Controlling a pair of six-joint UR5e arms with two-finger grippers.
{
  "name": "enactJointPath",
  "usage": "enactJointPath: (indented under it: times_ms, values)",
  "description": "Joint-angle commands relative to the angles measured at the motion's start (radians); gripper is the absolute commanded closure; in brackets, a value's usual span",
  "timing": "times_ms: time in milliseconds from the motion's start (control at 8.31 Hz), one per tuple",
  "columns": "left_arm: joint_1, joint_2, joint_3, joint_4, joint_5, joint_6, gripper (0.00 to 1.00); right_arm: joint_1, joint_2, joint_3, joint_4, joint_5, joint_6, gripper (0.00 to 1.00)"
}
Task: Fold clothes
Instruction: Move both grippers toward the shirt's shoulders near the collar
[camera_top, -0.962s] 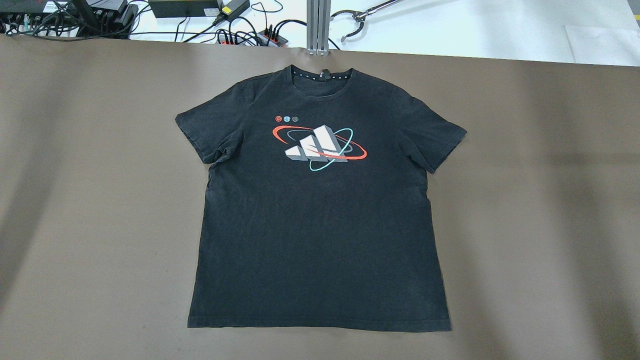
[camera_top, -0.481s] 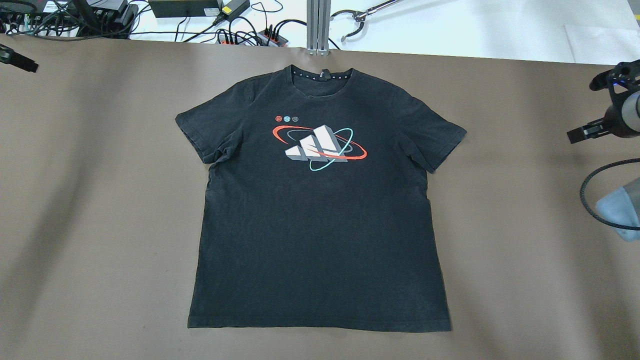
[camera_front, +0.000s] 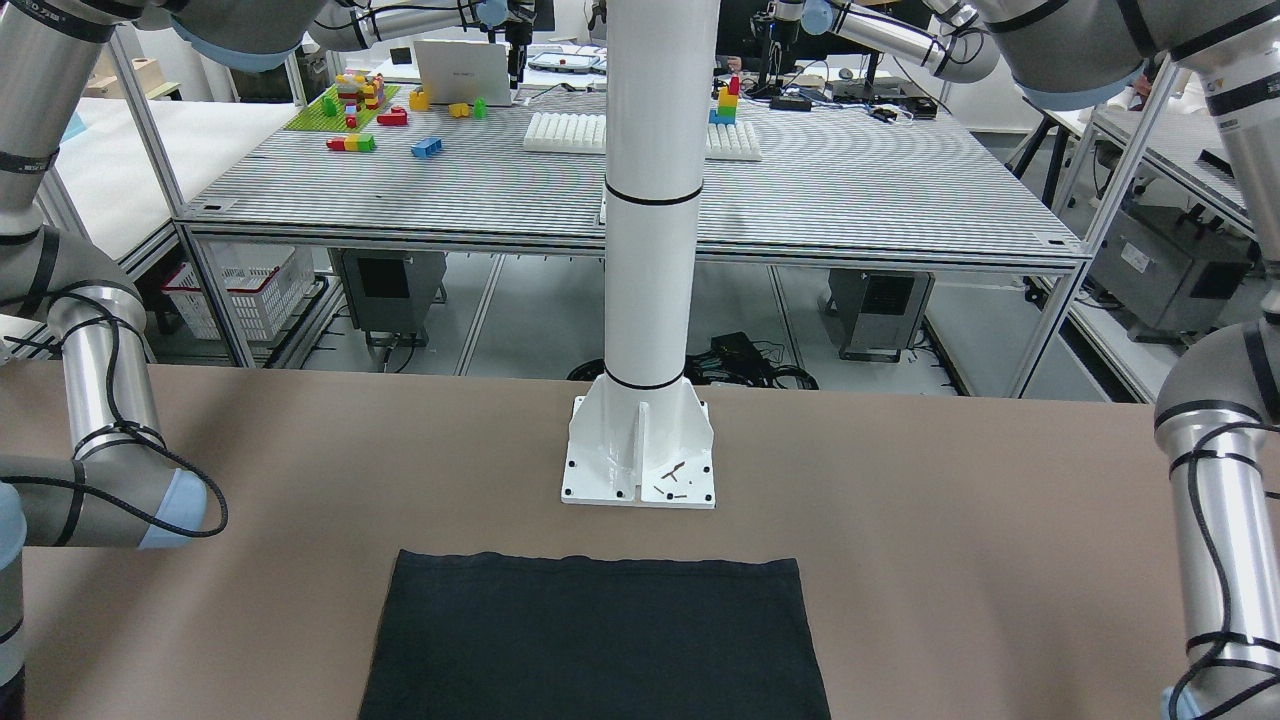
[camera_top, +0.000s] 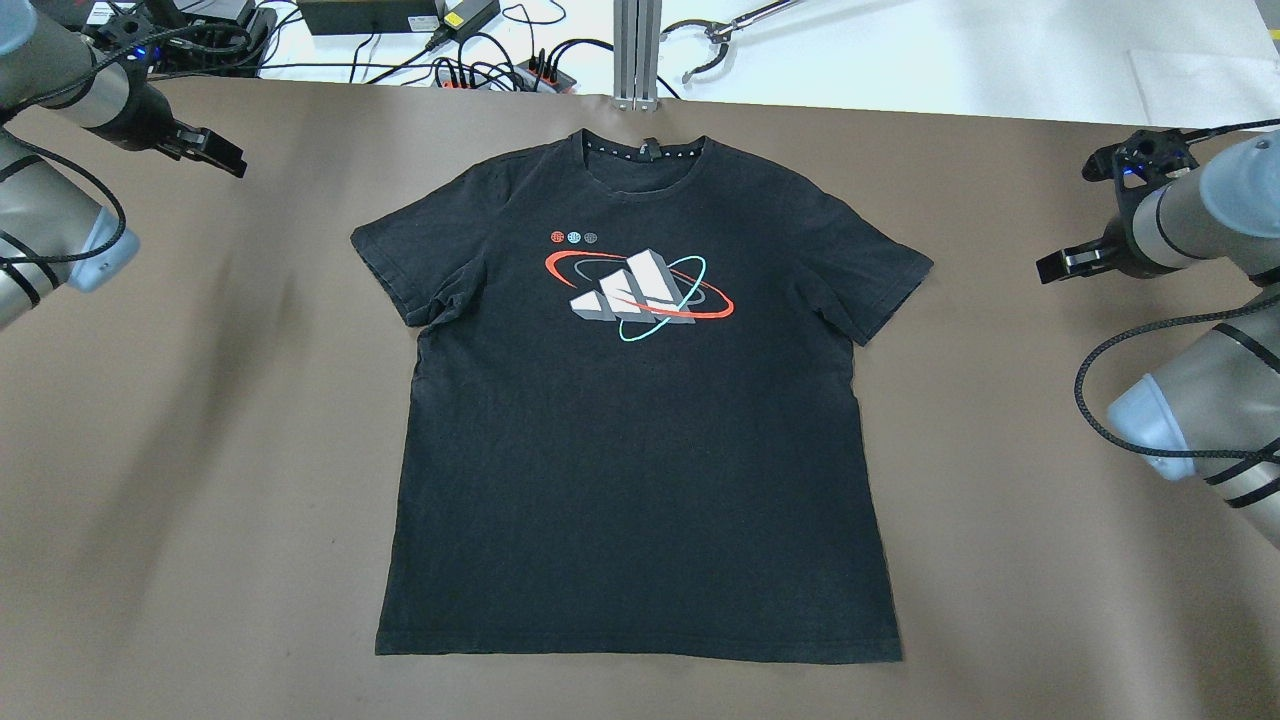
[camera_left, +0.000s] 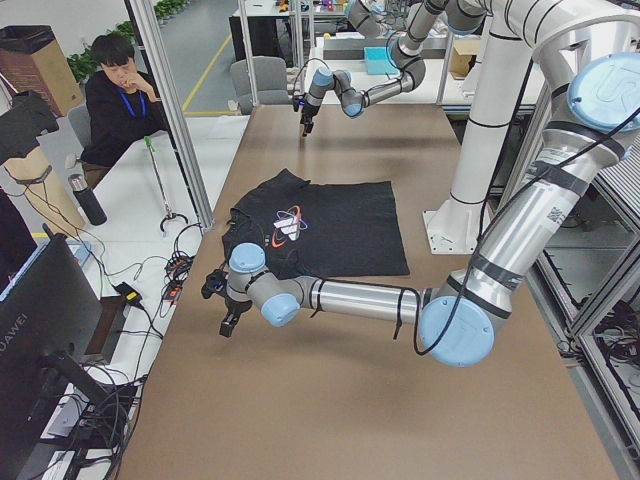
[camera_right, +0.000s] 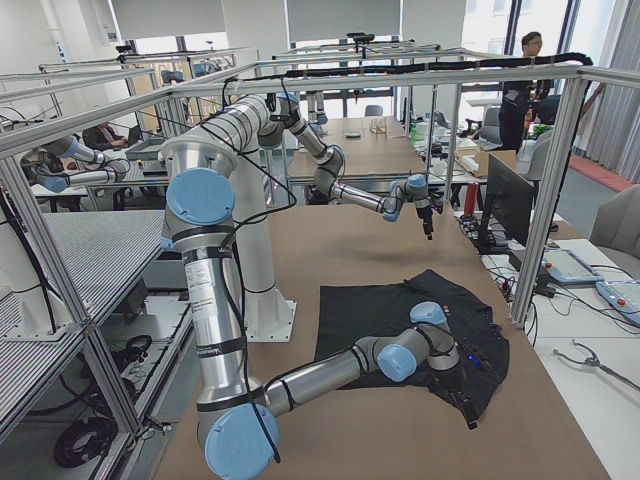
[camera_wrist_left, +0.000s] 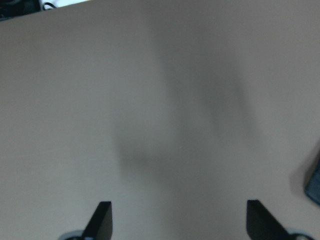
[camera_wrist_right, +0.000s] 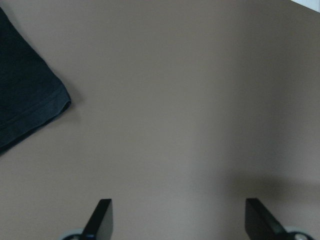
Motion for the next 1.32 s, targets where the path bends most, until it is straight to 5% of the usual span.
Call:
enactJointPath:
  times_ms: [0,602,842,1203]
  values:
    - [0.083,-0.08,0.088,-0.081,-0.015,-0.176,0.06,-0.037,0.017,-0.011,0.03,0.016,0.038,0.07]
    - [0.145,-0.091,0.087,-0.125,-0.015,-0.261,0.07,-0.048,0.016,-0.011,0.048,0.015,0.039,0.06]
    - [0.165,-0.099,0.095,-0.125,-0.009,-0.259,0.26,-0.055,0.016,-0.025,0.053,0.016,0.039,0.06]
    - [0.191,-0.108,0.114,-0.125,-0.001,-0.258,0.31,-0.063,0.017,-0.028,0.053,0.015,0.039,0.06]
